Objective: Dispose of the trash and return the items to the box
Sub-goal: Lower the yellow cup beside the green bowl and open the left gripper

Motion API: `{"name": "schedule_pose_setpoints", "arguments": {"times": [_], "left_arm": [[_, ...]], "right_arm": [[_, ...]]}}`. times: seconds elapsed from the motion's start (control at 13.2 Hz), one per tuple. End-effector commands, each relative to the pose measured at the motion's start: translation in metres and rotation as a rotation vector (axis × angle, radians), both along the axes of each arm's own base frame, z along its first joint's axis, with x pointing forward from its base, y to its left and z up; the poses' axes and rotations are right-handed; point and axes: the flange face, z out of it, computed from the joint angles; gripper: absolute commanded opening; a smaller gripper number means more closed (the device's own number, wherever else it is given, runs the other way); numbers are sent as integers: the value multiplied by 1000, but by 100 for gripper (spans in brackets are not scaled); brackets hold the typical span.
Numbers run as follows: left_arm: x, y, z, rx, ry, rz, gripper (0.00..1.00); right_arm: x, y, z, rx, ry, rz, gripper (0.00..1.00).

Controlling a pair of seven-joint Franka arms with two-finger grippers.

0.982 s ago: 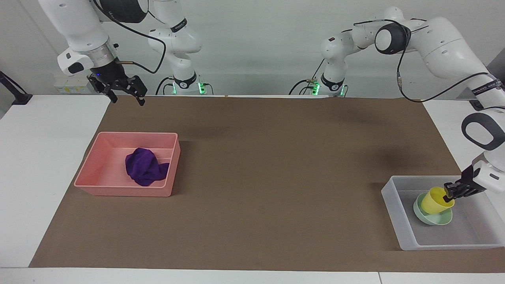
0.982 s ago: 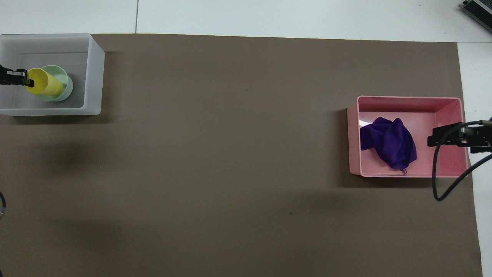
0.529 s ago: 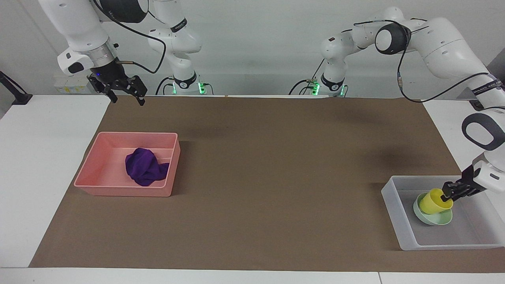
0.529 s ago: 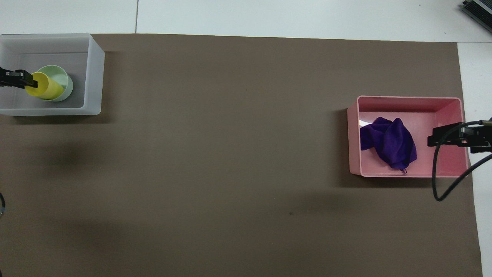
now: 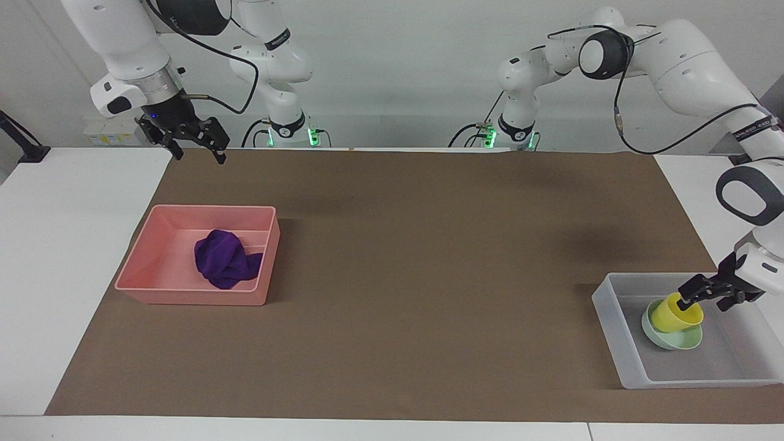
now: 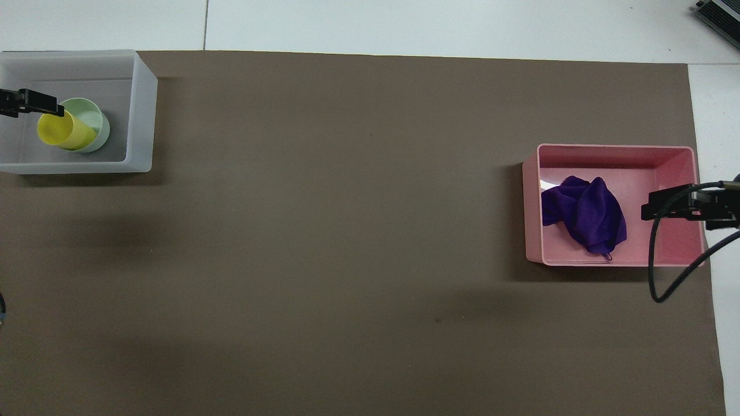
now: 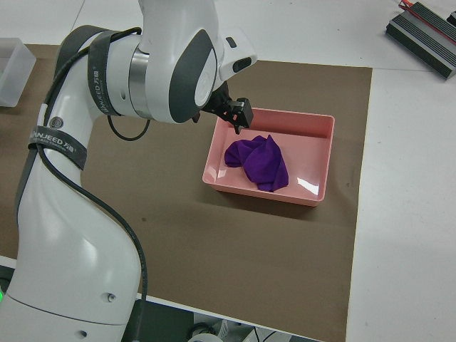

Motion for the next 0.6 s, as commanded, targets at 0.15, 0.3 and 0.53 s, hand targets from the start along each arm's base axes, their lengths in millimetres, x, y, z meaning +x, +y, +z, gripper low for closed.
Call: {"name": "schedule_pose_setpoints", "arguments": {"times": [0.15,0.3,0.53], "left_arm": [[-50,-70,67,56,-17,-94,100],[-68,-107,78,63,-9,-140,100],[-89,-157,106,75,-29,-200,100]], "right_arm": [[-6,6,2,15,-8,-18,100],[-6,6,2,15,-8,-16,100],[-6,6,1,15,-6,-14,100]]}}
